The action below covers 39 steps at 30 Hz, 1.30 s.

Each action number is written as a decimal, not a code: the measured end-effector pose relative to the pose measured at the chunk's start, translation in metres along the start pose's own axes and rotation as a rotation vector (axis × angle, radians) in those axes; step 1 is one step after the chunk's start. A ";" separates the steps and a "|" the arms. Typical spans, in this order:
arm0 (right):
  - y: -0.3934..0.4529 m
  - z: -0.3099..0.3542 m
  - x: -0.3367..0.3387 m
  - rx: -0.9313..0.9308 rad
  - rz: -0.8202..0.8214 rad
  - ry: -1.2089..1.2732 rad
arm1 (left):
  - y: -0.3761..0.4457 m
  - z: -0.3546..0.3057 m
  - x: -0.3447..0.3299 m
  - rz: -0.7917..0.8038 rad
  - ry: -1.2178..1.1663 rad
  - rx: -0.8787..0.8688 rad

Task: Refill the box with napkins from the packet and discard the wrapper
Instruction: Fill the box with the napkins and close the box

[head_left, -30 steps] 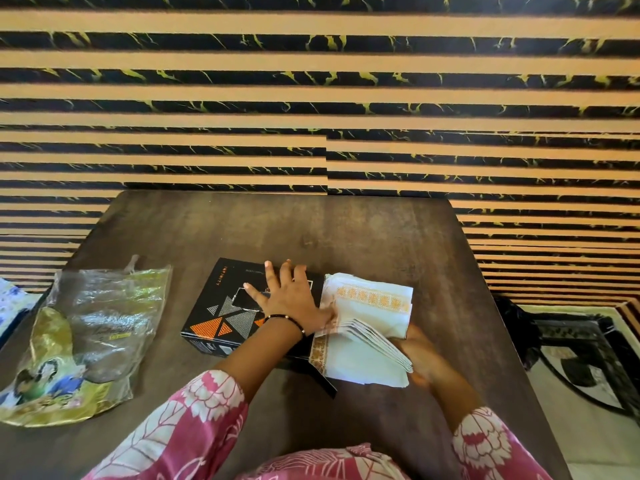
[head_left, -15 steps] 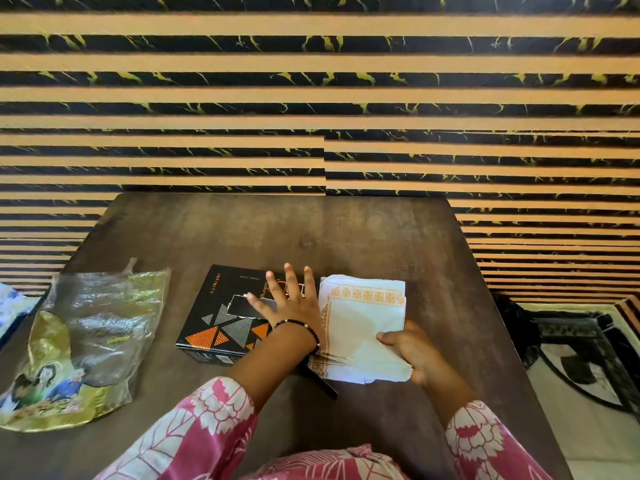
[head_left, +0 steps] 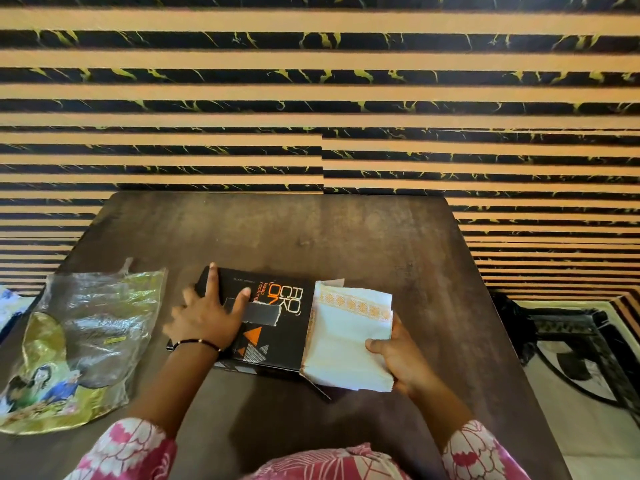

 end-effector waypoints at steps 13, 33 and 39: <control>-0.007 0.006 -0.010 -0.125 -0.122 -0.239 | -0.006 -0.004 -0.005 -0.053 -0.024 -0.025; 0.013 0.003 -0.105 -0.087 0.232 0.279 | -0.011 -0.004 -0.019 -0.122 0.248 -0.627; 0.008 -0.002 -0.090 -0.067 0.179 0.180 | -0.011 -0.003 -0.018 -0.065 0.233 -0.581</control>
Point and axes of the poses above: each hand's wrist, its own y-axis towards the middle knuckle, its own x-axis out of the back of the hand, z = x × y, the point moved 1 cm from there along y, towards the middle knuckle, and after that the axes turned 14 degrees about z, right-handed, at the moved point
